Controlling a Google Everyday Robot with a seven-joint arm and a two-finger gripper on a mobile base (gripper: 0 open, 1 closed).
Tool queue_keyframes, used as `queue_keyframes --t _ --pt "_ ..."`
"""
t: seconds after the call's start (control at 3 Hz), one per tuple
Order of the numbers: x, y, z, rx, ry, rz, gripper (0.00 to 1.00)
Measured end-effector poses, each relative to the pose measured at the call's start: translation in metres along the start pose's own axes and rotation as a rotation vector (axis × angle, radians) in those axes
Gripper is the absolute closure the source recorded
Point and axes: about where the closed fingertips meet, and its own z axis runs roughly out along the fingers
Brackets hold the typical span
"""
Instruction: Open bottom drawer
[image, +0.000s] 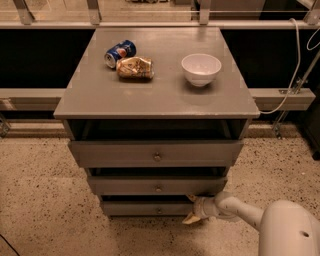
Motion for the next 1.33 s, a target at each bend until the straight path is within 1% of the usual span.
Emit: queue_keyframes --t 0.33,0.67,1.0,1.33 --pt "0.004 -0.001 0.008 0.009 0.001 0.018 0.28" --pt "0.006 0.004 0.011 0.001 0.004 0.021 0.31" --pt "0.01 0.025 0.006 -0.022 0.006 0.017 0.32" --pt "0.007 0.053 -0.012 -0.048 -0.002 -0.012 0.32"
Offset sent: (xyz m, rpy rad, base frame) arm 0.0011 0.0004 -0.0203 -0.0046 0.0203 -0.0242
